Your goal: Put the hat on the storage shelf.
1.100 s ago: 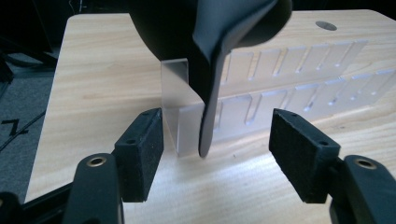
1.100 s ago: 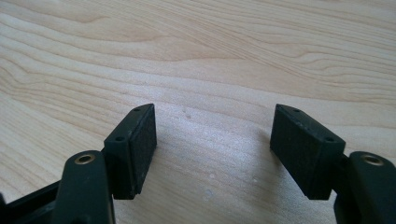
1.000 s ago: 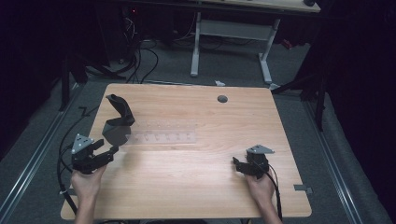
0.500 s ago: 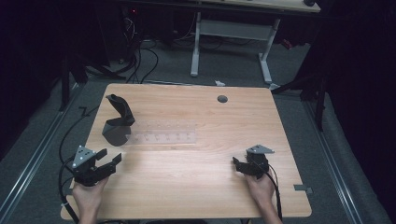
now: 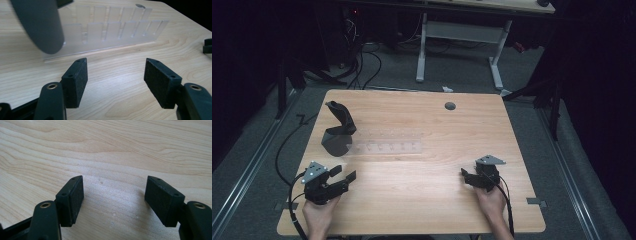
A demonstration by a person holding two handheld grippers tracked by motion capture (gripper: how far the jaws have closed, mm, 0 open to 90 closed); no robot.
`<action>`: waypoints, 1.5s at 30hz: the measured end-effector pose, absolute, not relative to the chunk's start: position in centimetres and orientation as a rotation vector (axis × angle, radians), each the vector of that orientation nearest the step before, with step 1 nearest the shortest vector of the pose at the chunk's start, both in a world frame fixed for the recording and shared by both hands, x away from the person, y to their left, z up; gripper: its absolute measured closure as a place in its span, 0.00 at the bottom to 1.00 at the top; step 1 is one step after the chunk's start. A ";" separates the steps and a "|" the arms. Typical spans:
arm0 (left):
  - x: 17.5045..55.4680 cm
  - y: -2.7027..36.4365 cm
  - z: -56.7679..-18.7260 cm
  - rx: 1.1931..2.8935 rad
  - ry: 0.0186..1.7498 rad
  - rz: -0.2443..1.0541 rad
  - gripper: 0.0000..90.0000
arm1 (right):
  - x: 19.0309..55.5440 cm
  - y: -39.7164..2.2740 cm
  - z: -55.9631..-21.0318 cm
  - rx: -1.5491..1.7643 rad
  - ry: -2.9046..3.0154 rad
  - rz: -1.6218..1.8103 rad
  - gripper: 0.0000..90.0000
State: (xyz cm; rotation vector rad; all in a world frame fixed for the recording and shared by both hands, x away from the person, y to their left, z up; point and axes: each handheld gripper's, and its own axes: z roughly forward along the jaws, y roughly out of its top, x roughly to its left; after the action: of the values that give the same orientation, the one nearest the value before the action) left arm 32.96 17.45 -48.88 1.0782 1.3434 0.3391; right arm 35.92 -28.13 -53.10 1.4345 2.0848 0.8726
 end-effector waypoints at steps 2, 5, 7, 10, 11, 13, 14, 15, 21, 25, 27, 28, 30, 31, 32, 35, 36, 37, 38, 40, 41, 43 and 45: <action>33.0 16.9 -49.0 1.098 1.336 0.340 0.40 | 35.9 -28.1 -53.1 1.434 2.085 0.873 0.35; 33.0 15.8 -49.4 1.147 1.324 0.379 0.38 | 35.9 -28.1 -53.1 1.433 2.085 0.874 0.35; 32.9 15.0 -49.7 1.174 1.304 0.402 0.38 | 35.9 -28.1 -53.1 1.434 2.085 0.873 0.35; 32.9 14.2 -49.9 1.188 1.288 0.394 0.38 | 35.9 -28.1 -53.1 1.432 2.086 0.874 0.35; 33.0 13.9 -50.0 1.188 1.285 0.388 0.38 | 35.9 -28.1 -53.1 1.433 2.086 0.874 0.35; 33.1 13.3 -50.1 1.203 1.276 0.376 0.38 | 35.9 -28.1 -53.1 1.432 2.086 0.873 0.35; 33.1 13.0 -50.2 1.211 1.272 0.375 0.38 | 35.9 -28.1 -53.1 1.433 2.085 0.874 0.35; 33.2 12.7 -50.3 1.219 1.267 0.373 0.38 | 35.9 -28.1 -53.1 1.433 2.086 0.874 0.35; 33.6 11.2 -50.6 1.241 1.251 0.347 0.38 | 35.9 -28.1 -53.1 1.430 2.088 0.875 0.35; 34.1 10.3 -51.0 1.284 1.245 0.337 0.39 | 35.9 -28.1 -53.1 1.424 2.091 0.875 0.35; 34.4 9.9 -51.2 1.290 1.246 0.341 0.39 | 35.9 -28.1 -53.1 1.423 2.092 0.875 0.35; 34.5 9.8 -51.2 1.293 1.248 0.341 0.39 | 35.9 -28.1 -53.1 1.424 2.091 0.875 0.35; 34.8 9.5 -51.3 1.299 1.250 0.343 0.39 | 35.9 -28.1 -53.1 1.424 2.091 0.875 0.35; 34.9 9.4 -51.4 1.299 1.250 0.346 0.39 | 35.9 -28.1 -53.1 1.423 2.091 0.875 0.35; 35.1 9.3 -51.5 1.304 1.252 0.348 0.39 | 35.9 -28.1 -53.1 1.423 2.092 0.875 0.35; 35.5 8.8 -51.9 1.309 1.259 0.356 0.38 | 35.9 -28.1 -53.1 1.423 2.092 0.875 0.35; 35.6 8.7 -52.0 1.309 1.261 0.358 0.38 | 35.9 -28.1 -53.1 1.423 2.093 0.875 0.35; 35.8 8.5 -52.2 1.314 1.264 0.359 0.38 | 35.9 -28.1 -53.1 1.423 2.092 0.875 0.35; 35.9 8.4 -52.3 1.326 1.269 0.364 0.38 | 35.9 -28.1 -53.1 1.423 2.093 0.875 0.35; 36.2 8.2 -52.7 1.335 1.271 0.379 0.38 | 35.9 -28.1 -53.1 1.423 2.093 0.875 0.35; 36.3 8.1 -52.8 1.341 1.276 0.383 0.38 | 35.9 -28.1 -53.1 1.423 2.093 0.875 0.35; 36.6 8.0 -53.1 1.352 1.282 0.392 0.38 | 35.9 -28.1 -53.1 1.423 2.092 0.875 0.35; 36.8 8.0 -53.4 1.359 1.292 0.393 0.38 | 35.9 -28.1 -53.1 1.424 2.092 0.875 0.35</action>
State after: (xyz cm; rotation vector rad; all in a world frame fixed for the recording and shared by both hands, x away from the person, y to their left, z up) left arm 36.83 7.96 -53.42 1.3593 1.2919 0.3931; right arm 35.90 -28.13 -53.10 1.4236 2.0925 0.8753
